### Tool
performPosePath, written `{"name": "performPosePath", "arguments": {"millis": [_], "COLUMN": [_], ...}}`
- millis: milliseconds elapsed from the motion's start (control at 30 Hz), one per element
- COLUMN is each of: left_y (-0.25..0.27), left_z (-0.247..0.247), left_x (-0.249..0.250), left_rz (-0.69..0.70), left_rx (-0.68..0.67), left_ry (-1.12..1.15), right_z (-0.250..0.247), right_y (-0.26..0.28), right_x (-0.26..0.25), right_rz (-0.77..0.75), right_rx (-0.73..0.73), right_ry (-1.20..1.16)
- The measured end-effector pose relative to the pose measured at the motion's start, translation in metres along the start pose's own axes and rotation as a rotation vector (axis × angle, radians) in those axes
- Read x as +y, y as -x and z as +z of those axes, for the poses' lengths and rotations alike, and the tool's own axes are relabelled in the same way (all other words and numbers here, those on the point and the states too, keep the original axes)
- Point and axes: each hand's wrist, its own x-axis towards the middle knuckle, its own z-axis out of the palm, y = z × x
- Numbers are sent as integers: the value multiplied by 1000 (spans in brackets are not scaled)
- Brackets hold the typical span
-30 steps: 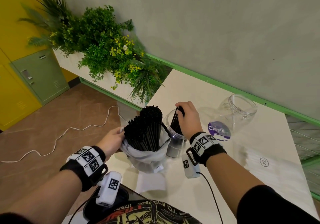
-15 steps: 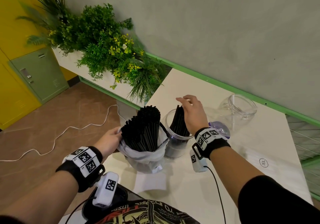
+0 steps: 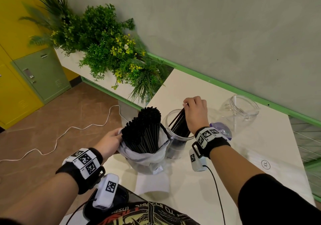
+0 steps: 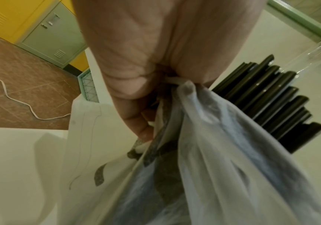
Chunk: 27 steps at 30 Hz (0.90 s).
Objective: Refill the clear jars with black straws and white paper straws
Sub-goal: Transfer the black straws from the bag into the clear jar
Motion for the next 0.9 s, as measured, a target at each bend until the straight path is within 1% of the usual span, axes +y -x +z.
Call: {"name": "performPosePath", "arguments": {"millis": [67,100,233,367,433,500,567,600,633,667,700,767,833,900], "left_y": [0,0,1,2,3,4,5,5,5,5,5,6,8,8], "left_z": [1,1,1,2,4,4,3,3,3,3,3,4,4,3], "left_x": [1,1,1,2,3,4,3,3,3,3,2,2,2,0], "left_rz": [1,0,0,-5,-9,-19,-26,-27,-31,-33,-35,-26,-21,-27], "left_rx": [-3,0,13,18,22,35,26,17,13,13,14,8,6,12], "left_ry": [-1,-1,8,1,-6,4,16,24,31,39,45,48,42,55], "right_z": [-4,-6,-12,-13,-15,-21,-33,-38,-42,-44,-42,-33,-20,-9], "right_y": [0,1,9,15,15,16,25,32,42,52,62,78,86,90], "right_x": [1,1,6,11,8,0,-21,-34,-49,-63,-75,-93,-102,-107], "right_rz": [50,64,51,78,95,77,14,-26,-50,-58,-48,19,48,37], "right_rx": [-129,-161,-156,-144,-146,-60,71,82,31,-56,-148,-300,-352,-320], "right_ry": [-12,-20,45,0,20,68,-59,-170,-288,-400,-507,-674,-706,-659]}}
